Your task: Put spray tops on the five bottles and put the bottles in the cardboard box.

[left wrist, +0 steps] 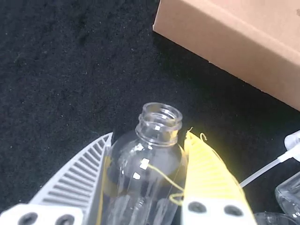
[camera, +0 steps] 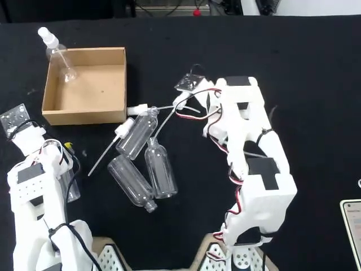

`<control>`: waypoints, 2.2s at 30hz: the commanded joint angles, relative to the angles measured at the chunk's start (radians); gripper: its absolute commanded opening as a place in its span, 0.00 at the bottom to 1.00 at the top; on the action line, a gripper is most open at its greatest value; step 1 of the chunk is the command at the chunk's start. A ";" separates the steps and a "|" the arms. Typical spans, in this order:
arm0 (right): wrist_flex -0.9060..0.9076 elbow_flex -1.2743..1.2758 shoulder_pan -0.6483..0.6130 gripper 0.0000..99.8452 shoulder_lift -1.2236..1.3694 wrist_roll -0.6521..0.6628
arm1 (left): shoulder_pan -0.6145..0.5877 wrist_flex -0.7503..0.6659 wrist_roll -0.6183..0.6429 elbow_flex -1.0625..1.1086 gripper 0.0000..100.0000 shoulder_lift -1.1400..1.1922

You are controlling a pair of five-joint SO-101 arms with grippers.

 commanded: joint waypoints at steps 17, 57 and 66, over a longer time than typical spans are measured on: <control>-0.206 0.134 -0.006 0.09 -0.035 -0.080 | -0.008 -0.018 0.000 -0.012 0.08 -0.026; -0.028 -0.077 0.011 0.02 -0.828 -0.852 | 0.426 0.445 -0.002 -0.493 0.08 -0.074; -0.091 -0.076 0.002 0.02 -0.828 -1.002 | 0.639 0.325 -0.092 -0.232 0.08 -0.494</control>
